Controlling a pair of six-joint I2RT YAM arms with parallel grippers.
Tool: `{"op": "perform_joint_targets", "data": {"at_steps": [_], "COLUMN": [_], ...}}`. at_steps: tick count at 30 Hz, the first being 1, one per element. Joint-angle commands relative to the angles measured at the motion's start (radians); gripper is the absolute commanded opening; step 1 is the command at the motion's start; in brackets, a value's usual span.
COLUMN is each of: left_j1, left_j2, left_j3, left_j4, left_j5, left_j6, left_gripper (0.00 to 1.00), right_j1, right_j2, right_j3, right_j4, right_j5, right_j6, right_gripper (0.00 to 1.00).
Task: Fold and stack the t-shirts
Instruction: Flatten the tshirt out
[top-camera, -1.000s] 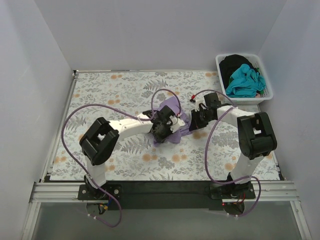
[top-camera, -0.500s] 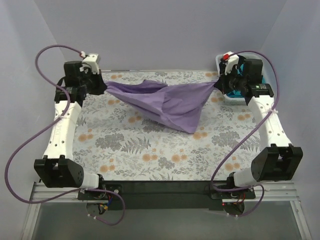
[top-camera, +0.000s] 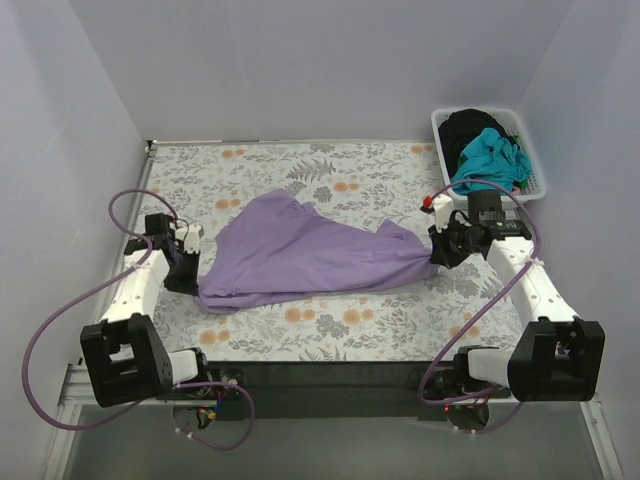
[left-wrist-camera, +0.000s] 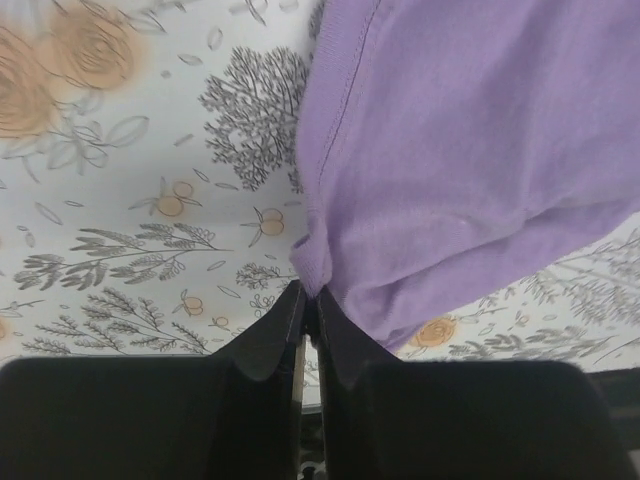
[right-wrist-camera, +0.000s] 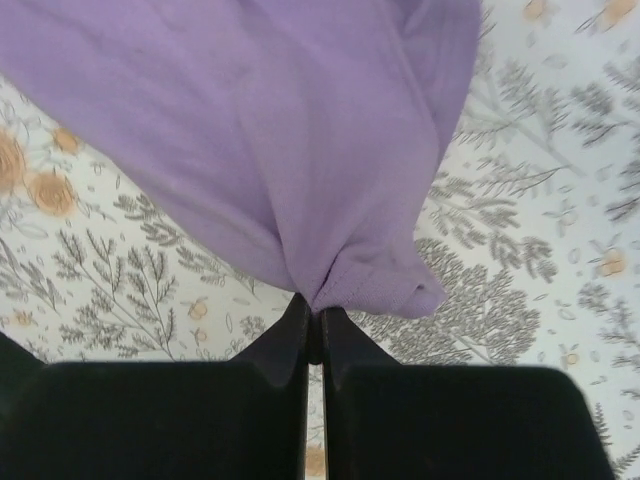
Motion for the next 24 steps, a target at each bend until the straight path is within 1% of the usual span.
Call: {"op": "perform_joint_targets", "data": {"at_steps": [1, 2, 3, 4, 5, 6, 7, 8, 9, 10, 11, 12, 13, 14, 15, 16, 17, 18, 19, 20, 21, 22, 23, 24], "left_j1": [0.003, 0.003, 0.003, 0.003, 0.003, 0.003, 0.003, 0.002, 0.000, -0.001, -0.005, -0.017, -0.029, -0.041, -0.079, -0.103, -0.127, -0.174, -0.222, -0.269, -0.291, -0.310, -0.336, -0.347], "left_j2": [0.030, 0.046, 0.052, 0.052, 0.053, 0.069, 0.083, 0.102, 0.130, 0.195, 0.242, 0.283, 0.373, 0.417, 0.457, 0.542, 0.581, 0.627, 0.667, 0.758, 0.806, 0.858, 0.971, 1.019], "left_j3": [-0.032, -0.033, -0.025, 0.015, 0.047, 0.088, 0.145, 0.246, 0.306, 0.357, 0.459, 0.504, 0.547, 0.643, 0.685, 0.731, 0.768, 0.840, 0.872, 0.907, 1.002, 1.051, 1.117, 1.168], "left_j4": [-0.041, -0.047, -0.052, -0.052, -0.056, -0.062, -0.070, -0.082, -0.084, -0.082, -0.081, -0.081, -0.073, -0.072, -0.067, -0.046, -0.029, -0.014, 0.026, 0.037, 0.042, 0.030, 0.016, 0.002], "left_j5": [-0.025, -0.025, -0.019, -0.011, 0.033, 0.064, 0.102, 0.185, 0.211, 0.239, 0.266, 0.309, 0.328, 0.349, 0.377, 0.380, 0.376, 0.345, 0.325, 0.311, 0.302, 0.294, 0.296, 0.296], "left_j6": [0.114, 0.125, 0.144, 0.147, 0.150, 0.154, 0.158, 0.158, 0.151, 0.136, 0.133, 0.127, 0.110, 0.104, 0.095, 0.084, 0.066, 0.059, 0.055, 0.046, 0.038, 0.029, 0.012, 0.006], "left_gripper": [0.06, 0.10, 0.22, 0.33, 0.42, 0.56, 0.61, 0.67, 0.71, 0.75, 0.76, 0.76, 0.77, 0.77, 0.77, 0.77, 0.77, 0.77, 0.77, 0.77, 0.77, 0.77, 0.77, 0.76], "right_j1": [0.007, 0.007, 0.010, 0.010, 0.010, 0.012, 0.010, 0.010, 0.010, 0.010, 0.010, 0.010, 0.012, 0.010, 0.012, 0.010, 0.012, 0.010, 0.010, 0.010, 0.010, 0.012, 0.012, 0.013], "right_j2": [0.002, 0.005, 0.008, 0.009, 0.011, 0.014, 0.020, 0.023, 0.026, 0.035, 0.041, 0.049, 0.066, 0.075, 0.084, 0.101, 0.109, 0.115, 0.124, 0.129, 0.134, 0.140, 0.143, 0.146], "right_j3": [-0.041, -0.048, -0.054, -0.066, -0.069, -0.069, -0.068, -0.058, -0.052, -0.046, -0.029, -0.020, -0.011, -0.002, 0.017, 0.024, 0.029, 0.034, 0.032, 0.031, 0.026, 0.024, 0.024, 0.029], "right_j4": [-0.022, -0.026, -0.031, -0.030, -0.030, -0.030, -0.031, -0.031, -0.030, -0.030, -0.030, -0.030, -0.030, -0.028, -0.030, -0.030, -0.030, -0.028, -0.030, -0.030, -0.030, -0.031, -0.031, -0.033], "right_j5": [0.021, 0.023, 0.023, 0.024, 0.024, 0.026, 0.021, 0.015, 0.012, 0.004, -0.002, -0.005, -0.008, -0.009, -0.014, -0.014, -0.016, -0.016, -0.014, -0.013, -0.011, -0.011, -0.006, 0.000], "right_j6": [-0.090, -0.097, -0.106, -0.118, -0.121, -0.123, -0.123, -0.118, -0.117, -0.115, -0.109, -0.106, -0.101, -0.092, -0.089, -0.086, -0.083, -0.081, -0.081, -0.081, -0.081, -0.081, -0.081, -0.080], "right_gripper": [0.01, 0.01, 0.01, 0.01, 0.01, 0.01, 0.01, 0.01, 0.01, 0.01, 0.01, 0.01, 0.01, 0.01, 0.01, 0.01, 0.01, 0.01, 0.01, 0.01, 0.01, 0.01, 0.01, 0.01]}}
